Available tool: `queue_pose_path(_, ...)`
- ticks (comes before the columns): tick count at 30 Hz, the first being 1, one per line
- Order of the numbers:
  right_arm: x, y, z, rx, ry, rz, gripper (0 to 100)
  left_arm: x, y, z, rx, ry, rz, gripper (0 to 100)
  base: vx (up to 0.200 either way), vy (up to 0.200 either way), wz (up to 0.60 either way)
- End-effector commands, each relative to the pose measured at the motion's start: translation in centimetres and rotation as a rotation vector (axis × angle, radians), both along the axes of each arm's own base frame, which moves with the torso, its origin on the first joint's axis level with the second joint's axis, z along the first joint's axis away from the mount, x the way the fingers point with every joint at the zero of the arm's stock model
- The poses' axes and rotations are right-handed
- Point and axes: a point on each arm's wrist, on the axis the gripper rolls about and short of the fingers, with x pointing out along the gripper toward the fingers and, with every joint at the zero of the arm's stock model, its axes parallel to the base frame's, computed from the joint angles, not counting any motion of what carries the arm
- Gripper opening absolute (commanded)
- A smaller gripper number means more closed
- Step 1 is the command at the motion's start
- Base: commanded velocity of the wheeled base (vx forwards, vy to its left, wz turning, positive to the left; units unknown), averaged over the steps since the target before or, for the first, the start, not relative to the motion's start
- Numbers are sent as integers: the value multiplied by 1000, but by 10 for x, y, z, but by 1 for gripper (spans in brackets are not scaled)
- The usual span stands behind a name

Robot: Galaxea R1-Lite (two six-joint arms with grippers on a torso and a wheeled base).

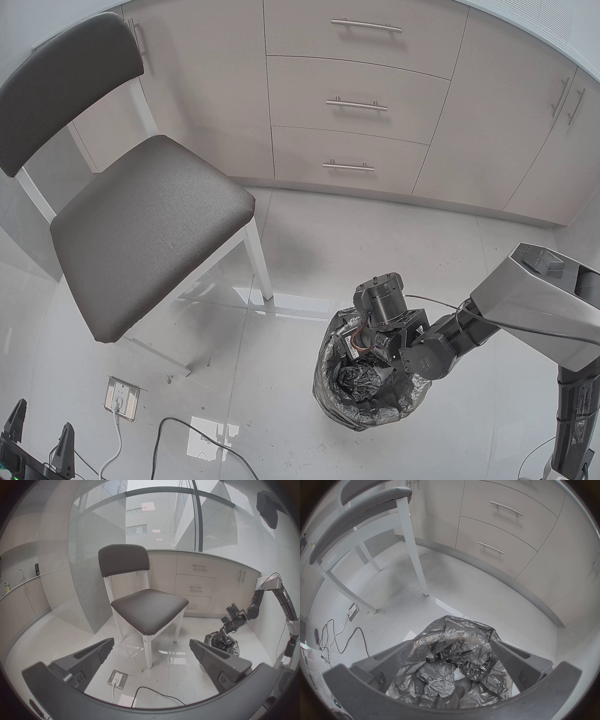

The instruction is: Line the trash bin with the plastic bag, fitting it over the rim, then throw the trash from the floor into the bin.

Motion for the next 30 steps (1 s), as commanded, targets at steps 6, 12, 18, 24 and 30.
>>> queue_pose_path(6,-6,-2,-6,-13,17,5,0,0,0,-5,0,1,1,100,0,0,0)
queue_pose_path(12,-4,-1,-18,6,-14,9,0,0,0,-5,0,1,1,100,0,0,0)
queue_pose_path(18,-3,0,-31,-9,7,9,0,0,0,-5,0,1,1,100,0,0,0)
queue_pose_path(24,-2,1,-40,-17,22,12,0,0,0,-5,0,1,1,100,0,0,0)
queue_pose_path(30,7,3,-53,-17,31,7,0,0,0,-5,0,1,1,100,0,0,0)
